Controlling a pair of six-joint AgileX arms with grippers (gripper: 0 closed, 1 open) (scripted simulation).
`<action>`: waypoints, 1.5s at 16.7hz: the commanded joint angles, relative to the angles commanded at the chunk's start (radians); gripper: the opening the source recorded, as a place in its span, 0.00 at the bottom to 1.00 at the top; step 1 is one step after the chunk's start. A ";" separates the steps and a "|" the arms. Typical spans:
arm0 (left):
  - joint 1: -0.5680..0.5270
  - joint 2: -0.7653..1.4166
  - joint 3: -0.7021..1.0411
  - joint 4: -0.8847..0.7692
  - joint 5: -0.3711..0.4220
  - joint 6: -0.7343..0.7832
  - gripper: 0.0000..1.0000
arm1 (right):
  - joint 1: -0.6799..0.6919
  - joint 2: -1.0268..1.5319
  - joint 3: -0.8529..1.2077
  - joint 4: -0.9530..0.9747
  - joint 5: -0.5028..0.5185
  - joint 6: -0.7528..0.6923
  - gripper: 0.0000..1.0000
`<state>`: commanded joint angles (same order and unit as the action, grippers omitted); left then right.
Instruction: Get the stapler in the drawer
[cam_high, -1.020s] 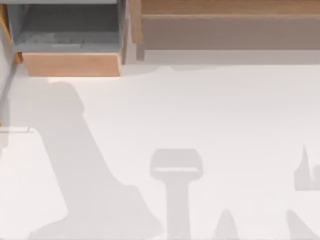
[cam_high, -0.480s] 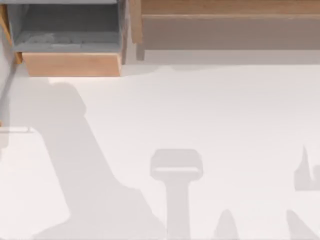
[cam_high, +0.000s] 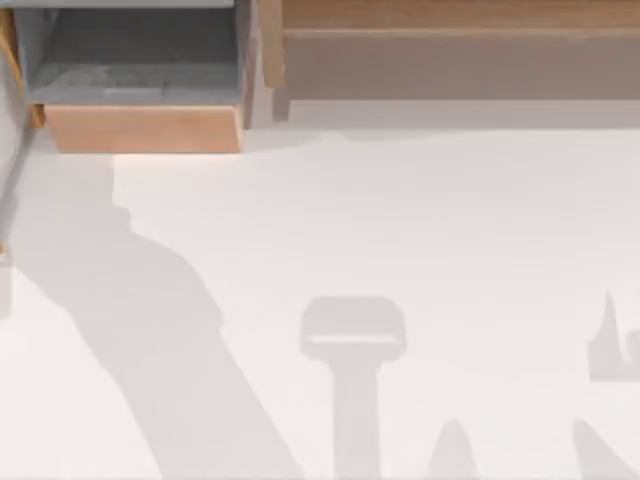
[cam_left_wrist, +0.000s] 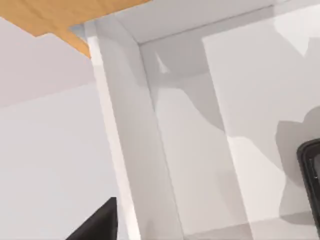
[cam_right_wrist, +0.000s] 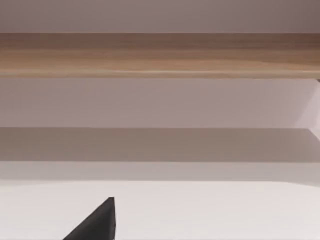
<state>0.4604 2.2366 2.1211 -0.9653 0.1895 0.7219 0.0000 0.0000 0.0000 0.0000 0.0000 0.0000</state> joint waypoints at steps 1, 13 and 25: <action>0.035 -0.043 -0.058 0.088 0.022 0.059 1.00 | 0.000 0.000 0.000 0.000 0.000 0.000 1.00; 0.383 -0.288 -0.986 1.341 0.262 0.729 1.00 | 0.000 0.000 0.000 0.000 0.000 0.000 1.00; 0.288 -0.249 -1.642 2.409 0.537 0.879 1.00 | 0.000 0.000 0.000 0.000 0.000 0.000 1.00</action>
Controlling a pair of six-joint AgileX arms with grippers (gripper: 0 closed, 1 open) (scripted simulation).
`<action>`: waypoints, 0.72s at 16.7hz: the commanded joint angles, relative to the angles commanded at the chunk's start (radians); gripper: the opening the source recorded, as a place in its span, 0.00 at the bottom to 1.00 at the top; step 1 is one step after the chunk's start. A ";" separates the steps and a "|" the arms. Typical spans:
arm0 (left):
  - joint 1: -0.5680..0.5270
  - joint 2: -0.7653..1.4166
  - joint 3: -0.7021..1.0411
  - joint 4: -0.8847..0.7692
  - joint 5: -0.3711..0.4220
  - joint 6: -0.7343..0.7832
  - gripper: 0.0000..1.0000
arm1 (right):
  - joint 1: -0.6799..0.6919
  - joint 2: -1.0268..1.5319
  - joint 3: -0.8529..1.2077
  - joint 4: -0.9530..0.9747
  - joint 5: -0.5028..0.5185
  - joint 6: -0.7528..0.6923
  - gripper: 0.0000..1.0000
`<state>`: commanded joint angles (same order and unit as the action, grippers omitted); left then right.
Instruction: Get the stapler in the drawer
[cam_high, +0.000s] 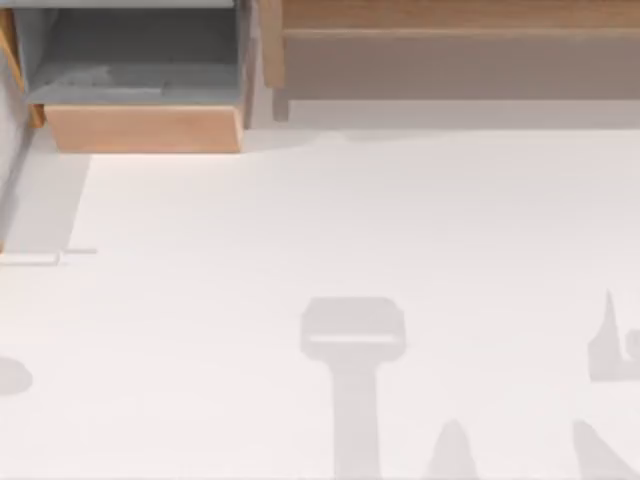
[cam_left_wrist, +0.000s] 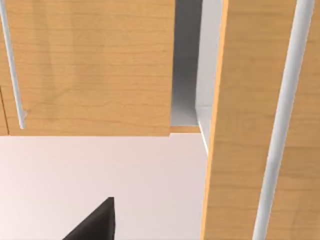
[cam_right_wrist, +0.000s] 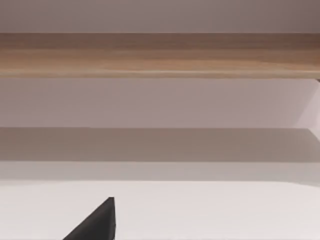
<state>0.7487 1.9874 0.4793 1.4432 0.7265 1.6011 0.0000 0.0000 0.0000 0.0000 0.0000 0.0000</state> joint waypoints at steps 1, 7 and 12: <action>-0.012 0.002 -0.019 0.042 0.014 -0.004 1.00 | 0.000 0.000 0.000 0.000 0.000 0.000 1.00; -0.030 0.004 -0.041 0.097 0.034 -0.010 1.00 | 0.000 0.000 0.000 0.000 0.000 0.000 1.00; -0.052 0.015 -0.011 0.078 0.013 -0.011 1.00 | 0.000 0.000 0.000 0.000 0.000 0.000 1.00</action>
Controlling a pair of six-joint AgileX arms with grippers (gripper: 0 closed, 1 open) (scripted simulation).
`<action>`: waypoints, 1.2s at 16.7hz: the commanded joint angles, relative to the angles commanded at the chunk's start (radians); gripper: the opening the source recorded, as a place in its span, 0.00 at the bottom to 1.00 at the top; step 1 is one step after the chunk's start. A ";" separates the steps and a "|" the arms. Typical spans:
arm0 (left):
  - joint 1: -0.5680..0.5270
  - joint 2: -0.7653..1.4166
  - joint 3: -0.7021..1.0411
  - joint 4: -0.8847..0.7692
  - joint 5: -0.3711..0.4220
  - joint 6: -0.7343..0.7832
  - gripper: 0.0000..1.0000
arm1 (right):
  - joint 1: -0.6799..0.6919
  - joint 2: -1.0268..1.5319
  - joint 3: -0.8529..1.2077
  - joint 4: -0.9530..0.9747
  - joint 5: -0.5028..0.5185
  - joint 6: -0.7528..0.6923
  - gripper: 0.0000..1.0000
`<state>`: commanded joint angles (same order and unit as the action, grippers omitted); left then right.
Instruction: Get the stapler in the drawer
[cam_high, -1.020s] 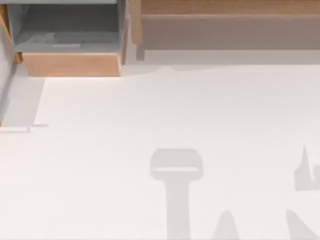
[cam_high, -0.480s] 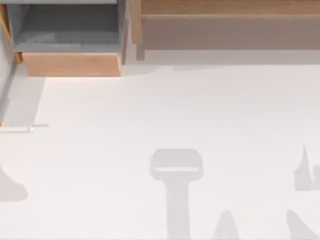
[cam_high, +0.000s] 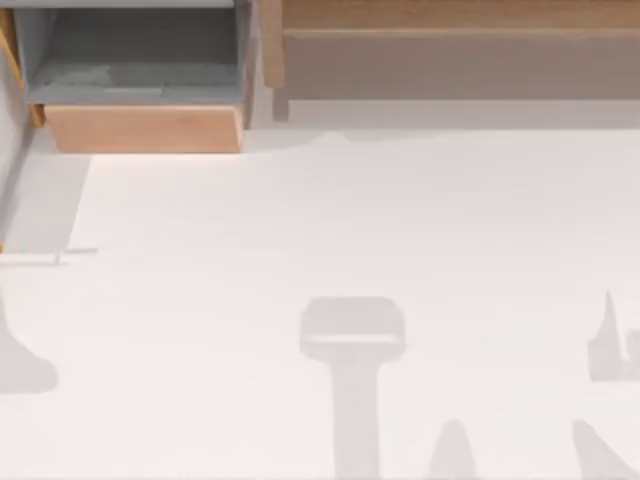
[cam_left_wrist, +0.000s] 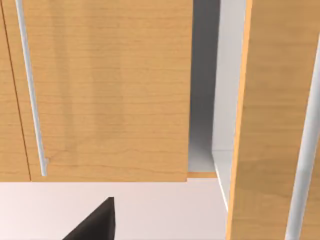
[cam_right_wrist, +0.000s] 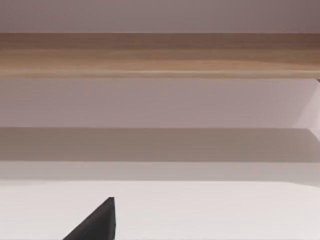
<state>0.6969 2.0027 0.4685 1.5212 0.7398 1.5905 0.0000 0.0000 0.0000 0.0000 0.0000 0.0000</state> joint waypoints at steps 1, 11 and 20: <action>-0.013 0.007 0.017 -0.009 -0.013 0.000 1.00 | 0.000 0.000 0.000 0.000 0.000 0.000 1.00; -0.039 0.020 0.048 -0.027 -0.039 -0.001 0.70 | 0.000 0.000 0.000 0.000 0.000 0.000 1.00; -0.039 0.020 0.048 -0.027 -0.039 -0.001 0.02 | 0.000 0.000 0.000 0.000 0.000 0.000 1.00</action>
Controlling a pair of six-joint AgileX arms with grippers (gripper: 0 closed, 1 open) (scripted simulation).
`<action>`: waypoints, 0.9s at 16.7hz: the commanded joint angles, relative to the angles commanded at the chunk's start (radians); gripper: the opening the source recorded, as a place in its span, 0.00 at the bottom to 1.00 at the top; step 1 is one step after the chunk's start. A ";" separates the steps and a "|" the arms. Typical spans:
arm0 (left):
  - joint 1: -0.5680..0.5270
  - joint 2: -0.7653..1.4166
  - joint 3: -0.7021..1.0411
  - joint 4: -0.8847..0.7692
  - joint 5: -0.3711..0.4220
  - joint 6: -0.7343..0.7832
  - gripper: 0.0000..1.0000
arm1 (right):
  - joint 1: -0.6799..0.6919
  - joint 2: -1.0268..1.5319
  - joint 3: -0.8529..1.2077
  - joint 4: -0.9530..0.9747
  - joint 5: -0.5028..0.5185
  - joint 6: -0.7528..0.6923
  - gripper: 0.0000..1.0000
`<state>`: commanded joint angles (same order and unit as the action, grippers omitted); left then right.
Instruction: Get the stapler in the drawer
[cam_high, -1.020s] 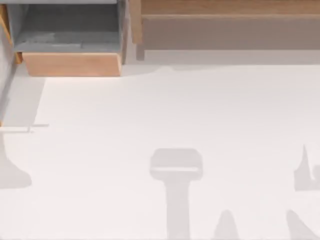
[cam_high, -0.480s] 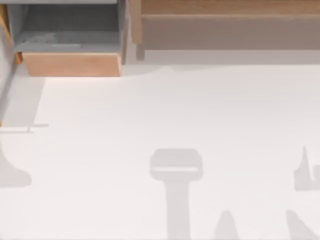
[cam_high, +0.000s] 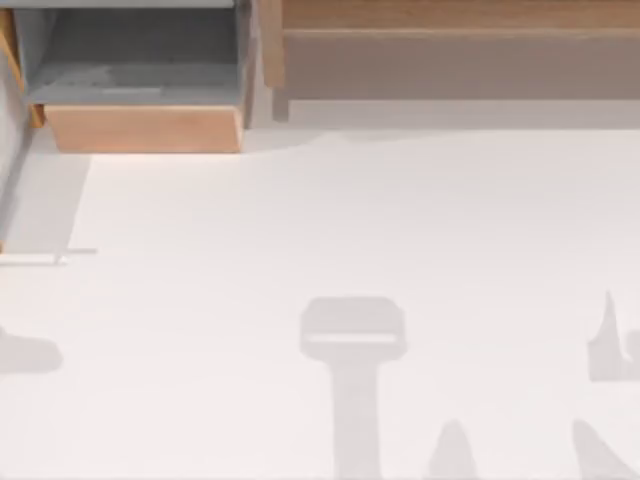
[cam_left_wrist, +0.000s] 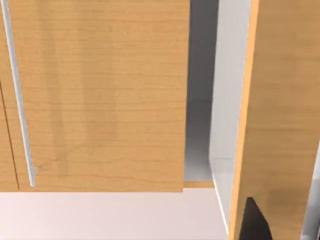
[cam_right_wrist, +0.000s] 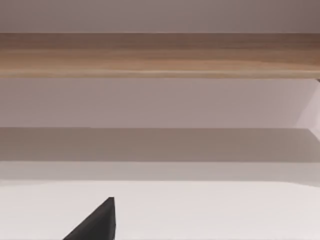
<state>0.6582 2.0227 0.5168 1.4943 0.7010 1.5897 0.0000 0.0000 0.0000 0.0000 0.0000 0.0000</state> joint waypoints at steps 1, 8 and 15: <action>0.000 0.000 0.000 0.000 0.000 0.000 0.00 | 0.000 0.000 0.000 0.000 0.000 0.000 1.00; 0.000 0.000 0.000 0.000 0.000 0.000 0.00 | 0.000 0.000 0.000 0.000 0.000 0.000 1.00; -0.066 0.058 0.119 -0.075 -0.063 -0.008 0.00 | 0.000 0.000 0.000 0.000 0.000 0.000 1.00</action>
<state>0.5923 2.0809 0.6358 1.4194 0.6382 1.5813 0.0000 0.0000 0.0000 0.0000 0.0000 0.0000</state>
